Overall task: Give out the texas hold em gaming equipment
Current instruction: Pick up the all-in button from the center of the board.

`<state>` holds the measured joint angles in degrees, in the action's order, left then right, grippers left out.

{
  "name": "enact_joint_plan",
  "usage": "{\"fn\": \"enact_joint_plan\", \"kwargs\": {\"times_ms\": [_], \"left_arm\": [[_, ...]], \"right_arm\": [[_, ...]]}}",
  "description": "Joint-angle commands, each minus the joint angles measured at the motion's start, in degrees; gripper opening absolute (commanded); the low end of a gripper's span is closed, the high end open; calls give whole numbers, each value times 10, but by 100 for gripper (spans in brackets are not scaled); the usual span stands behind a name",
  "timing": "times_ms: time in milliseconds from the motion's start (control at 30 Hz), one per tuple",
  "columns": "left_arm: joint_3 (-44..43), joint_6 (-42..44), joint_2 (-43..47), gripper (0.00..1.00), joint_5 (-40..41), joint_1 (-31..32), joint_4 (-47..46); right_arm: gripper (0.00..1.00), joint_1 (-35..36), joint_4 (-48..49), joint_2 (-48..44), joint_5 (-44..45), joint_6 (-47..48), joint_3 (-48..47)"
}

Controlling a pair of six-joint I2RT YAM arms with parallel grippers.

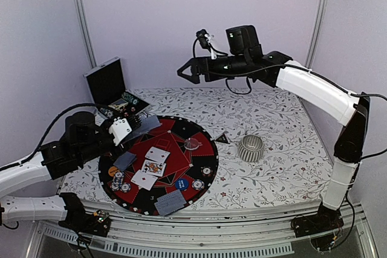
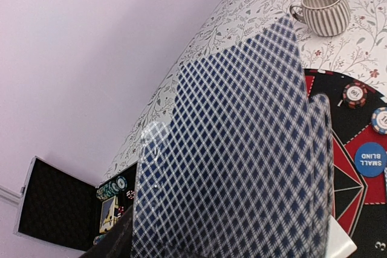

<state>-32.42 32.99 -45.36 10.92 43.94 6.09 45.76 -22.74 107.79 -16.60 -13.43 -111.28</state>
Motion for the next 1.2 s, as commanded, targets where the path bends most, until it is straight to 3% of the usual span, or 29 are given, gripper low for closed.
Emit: {"fn": "enact_joint_plan", "kwargs": {"times_ms": [0,100,333,467,633,1033,1167], "left_arm": [[-17,-5,8,53,-4,-6,-9],[-16,-5,7,53,-4,-5,-10],[-18,-5,1,53,-4,-7,-8],[-16,-5,0,53,-5,-8,-10],[-16,-5,-4,53,-6,-8,-11],[-18,-4,-10,53,-6,-10,-10],[-18,-5,-9,53,-8,-10,-10]], "right_arm": [[99,-73,-40,-1,125,21,94],[99,-88,-80,34,176,25,112],[99,-90,-209,191,225,52,16],[96,-90,-230,238,204,55,0],[89,-90,-246,260,181,51,-2],[92,-68,-269,287,171,51,-3],[88,-68,-282,298,178,50,-6]]}}
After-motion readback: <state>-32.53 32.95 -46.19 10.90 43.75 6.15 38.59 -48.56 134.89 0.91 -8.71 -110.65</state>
